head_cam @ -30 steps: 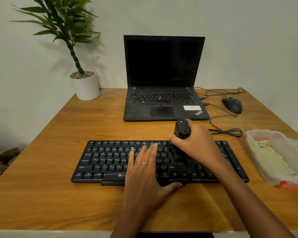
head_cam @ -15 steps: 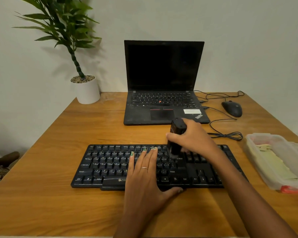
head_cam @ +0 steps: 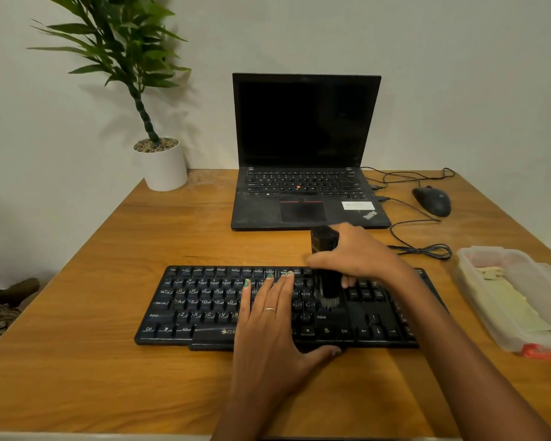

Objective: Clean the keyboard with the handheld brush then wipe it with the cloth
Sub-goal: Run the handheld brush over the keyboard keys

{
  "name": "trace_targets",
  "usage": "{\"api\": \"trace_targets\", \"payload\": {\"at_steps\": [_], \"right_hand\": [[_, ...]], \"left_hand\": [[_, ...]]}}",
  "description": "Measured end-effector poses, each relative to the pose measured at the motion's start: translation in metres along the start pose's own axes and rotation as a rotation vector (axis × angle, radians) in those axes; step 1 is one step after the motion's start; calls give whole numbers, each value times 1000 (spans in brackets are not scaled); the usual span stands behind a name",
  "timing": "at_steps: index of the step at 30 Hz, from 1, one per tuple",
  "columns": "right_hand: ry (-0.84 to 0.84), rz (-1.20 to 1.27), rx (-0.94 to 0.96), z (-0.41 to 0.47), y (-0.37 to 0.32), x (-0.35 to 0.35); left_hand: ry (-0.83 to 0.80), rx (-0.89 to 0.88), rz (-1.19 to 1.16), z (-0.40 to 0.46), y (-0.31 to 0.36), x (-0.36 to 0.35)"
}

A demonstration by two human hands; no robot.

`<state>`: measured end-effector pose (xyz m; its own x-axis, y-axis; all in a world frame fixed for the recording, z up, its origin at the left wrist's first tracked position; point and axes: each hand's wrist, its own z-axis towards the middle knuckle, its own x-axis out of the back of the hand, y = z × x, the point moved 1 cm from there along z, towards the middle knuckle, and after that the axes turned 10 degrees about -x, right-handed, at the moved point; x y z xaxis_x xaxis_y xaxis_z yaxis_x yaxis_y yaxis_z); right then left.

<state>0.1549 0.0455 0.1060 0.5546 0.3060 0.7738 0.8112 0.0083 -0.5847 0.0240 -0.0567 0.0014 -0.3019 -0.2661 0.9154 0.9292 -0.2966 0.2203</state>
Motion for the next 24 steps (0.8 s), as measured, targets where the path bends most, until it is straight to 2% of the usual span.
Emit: {"api": "trace_targets", "payload": {"at_steps": [3,4,8,10,13,17,19,21,24], "right_hand": [[262,-7,88,6,0,-8],[292,15,123,6,1,-12],[303,184,89,10,11,-9],[326,185,107,11,13,-10],[251,195,195,9,7,-19],[354,138,160,13,3,-19],[259,165,194,14,1,-22],[212,213,144,16,3,-19],[301,168,85,18,3,-15]], "left_hand": [[1,-3,8,-1,0,0],[1,-3,7,-1,0,0],[15,-12,3,0,-1,-1],[9,-12,4,0,-1,-2],[-10,2,4,0,-1,0],[-12,6,0,1,-1,0],[-16,3,5,1,-1,-1],[-16,0,6,1,-1,-1],[-12,-1,10,1,-1,-1]]}}
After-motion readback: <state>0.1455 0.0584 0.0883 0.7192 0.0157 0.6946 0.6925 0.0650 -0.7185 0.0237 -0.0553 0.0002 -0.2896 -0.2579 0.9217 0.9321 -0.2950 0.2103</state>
